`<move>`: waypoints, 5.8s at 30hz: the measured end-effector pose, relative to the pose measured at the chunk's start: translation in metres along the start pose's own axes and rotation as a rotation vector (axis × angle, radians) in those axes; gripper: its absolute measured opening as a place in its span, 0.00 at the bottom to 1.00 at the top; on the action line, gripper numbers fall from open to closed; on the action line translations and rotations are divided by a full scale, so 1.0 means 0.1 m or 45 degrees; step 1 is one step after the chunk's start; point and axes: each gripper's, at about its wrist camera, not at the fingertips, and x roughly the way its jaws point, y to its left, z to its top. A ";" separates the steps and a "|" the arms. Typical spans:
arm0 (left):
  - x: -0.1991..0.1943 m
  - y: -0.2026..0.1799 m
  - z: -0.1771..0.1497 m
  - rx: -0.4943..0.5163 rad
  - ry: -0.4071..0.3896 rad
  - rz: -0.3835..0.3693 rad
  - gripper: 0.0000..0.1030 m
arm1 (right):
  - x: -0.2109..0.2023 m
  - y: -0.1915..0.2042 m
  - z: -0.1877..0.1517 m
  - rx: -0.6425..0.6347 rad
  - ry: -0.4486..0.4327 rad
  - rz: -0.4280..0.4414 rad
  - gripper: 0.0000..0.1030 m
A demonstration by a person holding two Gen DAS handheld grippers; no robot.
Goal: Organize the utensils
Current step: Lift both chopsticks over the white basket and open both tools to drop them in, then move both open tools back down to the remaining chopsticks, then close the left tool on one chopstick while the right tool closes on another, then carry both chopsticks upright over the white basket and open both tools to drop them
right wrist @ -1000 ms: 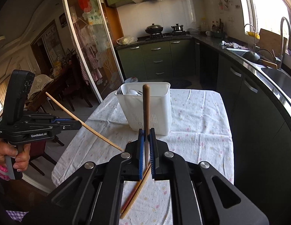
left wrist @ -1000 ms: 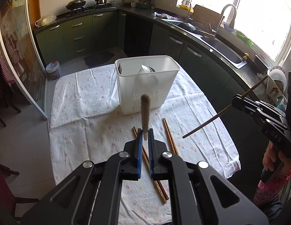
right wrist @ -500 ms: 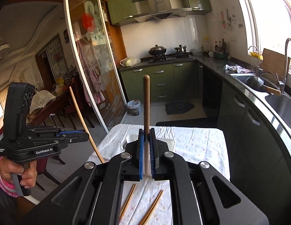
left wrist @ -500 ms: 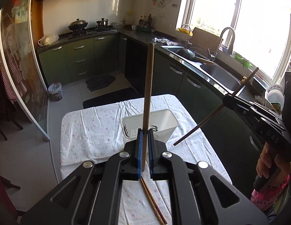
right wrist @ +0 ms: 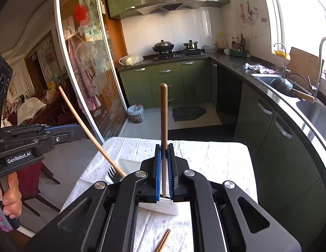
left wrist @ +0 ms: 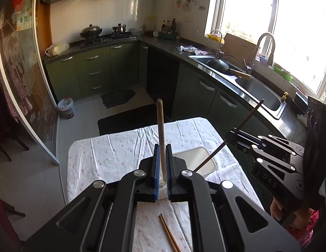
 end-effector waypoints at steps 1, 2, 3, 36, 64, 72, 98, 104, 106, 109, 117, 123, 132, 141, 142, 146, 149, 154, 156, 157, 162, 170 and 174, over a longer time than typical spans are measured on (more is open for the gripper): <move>0.09 0.00 -0.04 -0.001 0.030 0.002 0.05 | 0.09 0.00 -0.04 -0.005 0.024 -0.008 0.07; 0.18 0.01 -0.08 -0.003 0.058 0.003 0.05 | 0.16 0.01 -0.08 -0.014 0.045 -0.017 0.07; 0.25 0.02 -0.12 -0.006 0.084 0.001 0.05 | 0.23 0.02 -0.09 -0.021 0.066 -0.023 0.07; 0.87 -0.04 -2.22 -0.210 0.702 -0.051 0.16 | -0.16 -0.34 -2.28 0.174 0.325 0.102 0.37; 1.06 0.29 -2.31 -0.249 0.752 0.126 0.24 | 0.13 -0.19 -2.36 0.109 0.431 0.096 0.35; 1.04 0.22 -2.32 -0.200 0.735 0.104 0.25 | 0.52 -0.04 -2.41 0.084 0.573 0.095 0.24; 1.12 0.34 -2.23 -0.254 0.787 0.047 0.29 | 0.94 0.29 -2.24 -0.150 0.699 -0.085 0.21; 1.18 0.35 -2.18 -0.330 0.819 0.039 0.29 | 0.93 0.32 -2.23 -0.168 0.706 -0.082 0.14; 1.22 0.35 -2.14 -0.344 0.808 0.045 0.27 | 0.94 0.32 -2.23 -0.163 0.710 -0.071 0.13; 1.29 0.39 -2.06 -0.372 0.783 0.065 0.21 | 0.94 0.28 -2.22 -0.136 0.708 -0.053 0.11; 1.32 0.41 -2.02 -0.338 0.739 0.093 0.06 | 0.90 0.20 -2.24 -0.118 0.690 -0.031 0.10; 1.08 0.20 -1.94 -0.204 0.626 0.088 0.05 | 0.79 -0.01 -2.23 -0.004 0.667 0.028 0.07; 0.61 0.06 -1.76 -0.127 0.467 0.027 0.05 | 0.18 -0.29 -2.08 0.098 0.480 0.102 0.07; 0.13 -0.10 -1.66 -0.051 0.340 -0.020 0.05 | -0.51 -0.21 -1.85 0.076 0.295 0.148 0.07; 0.09 -0.11 -1.65 -0.046 0.326 -0.022 0.05 | -0.58 -0.20 -1.85 0.071 0.279 0.151 0.07; -0.08 -0.14 -1.61 -0.028 0.278 -0.035 0.05 | -0.76 -0.12 -1.77 0.052 0.231 0.158 0.07; -0.17 -0.15 -1.57 -0.022 0.245 -0.040 0.05 | -0.84 -0.07 -1.70 0.038 0.204 0.162 0.07; -0.27 -0.15 -1.49 -0.017 0.205 -0.044 0.05 | -0.93 0.03 -1.55 0.016 0.156 0.171 0.07; -0.29 -0.14 -1.44 -0.017 0.191 -0.049 0.05 | -0.95 0.06 -1.47 0.007 0.139 0.174 0.07; -0.30 -0.14 -1.41 -0.017 0.185 -0.051 0.05 | -0.96 0.07 -1.43 0.001 0.130 0.174 0.07; -0.37 -0.12 -1.24 -0.015 0.143 -0.064 0.05 | -1.03 0.13 -1.14 -0.033 0.080 0.155 0.07; -0.64 -0.10 -0.77 -0.005 0.023 -0.077 0.05 | -1.25 0.25 -0.51 -0.085 -0.026 0.125 0.07; -0.85 -0.08 -0.47 -0.003 -0.077 -0.072 0.05 | -1.37 0.30 -0.16 -0.095 -0.101 0.111 0.07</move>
